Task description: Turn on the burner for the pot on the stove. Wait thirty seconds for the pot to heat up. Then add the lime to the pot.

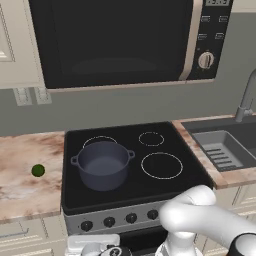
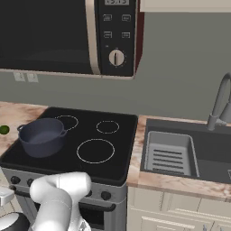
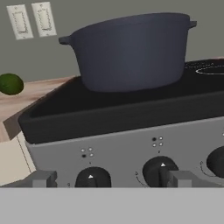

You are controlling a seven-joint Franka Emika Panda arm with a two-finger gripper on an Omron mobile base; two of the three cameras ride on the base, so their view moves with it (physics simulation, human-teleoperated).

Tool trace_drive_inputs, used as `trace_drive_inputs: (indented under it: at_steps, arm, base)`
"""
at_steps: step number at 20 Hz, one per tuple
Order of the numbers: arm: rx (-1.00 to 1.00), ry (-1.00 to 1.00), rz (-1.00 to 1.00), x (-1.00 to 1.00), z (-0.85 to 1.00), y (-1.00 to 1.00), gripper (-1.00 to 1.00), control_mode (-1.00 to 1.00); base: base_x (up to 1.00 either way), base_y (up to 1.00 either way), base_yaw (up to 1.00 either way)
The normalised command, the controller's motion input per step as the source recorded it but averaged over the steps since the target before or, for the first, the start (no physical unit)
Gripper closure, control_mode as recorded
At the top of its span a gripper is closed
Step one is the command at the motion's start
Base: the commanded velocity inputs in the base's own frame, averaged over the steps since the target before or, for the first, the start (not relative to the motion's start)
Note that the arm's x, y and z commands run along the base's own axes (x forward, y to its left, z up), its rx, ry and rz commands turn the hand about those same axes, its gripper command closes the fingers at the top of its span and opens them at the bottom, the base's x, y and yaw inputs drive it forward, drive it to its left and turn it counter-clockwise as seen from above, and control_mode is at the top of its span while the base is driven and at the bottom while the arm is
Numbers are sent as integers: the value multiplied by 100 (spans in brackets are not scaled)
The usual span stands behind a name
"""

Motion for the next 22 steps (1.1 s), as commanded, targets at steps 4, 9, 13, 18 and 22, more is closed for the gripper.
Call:
trace_drive_inputs:
  at_steps: [4,9,13,18,22]
  arm:
    - [0,11,0,12,-21,8,-100,-100]
    - [-3,4,0,4,-9,0,-100,-100]
    - [-6,0,0,0,-2,0,-100,-100]
    - [-6,0,1,3,-6,0,-100,-100]
    - [0,0,2,1,0,0,-100,-100]
  base:
    - [0,0,0]
    - [0,0,0]
    - [0,0,0]
    - [0,0,0]
    - [0,0,0]
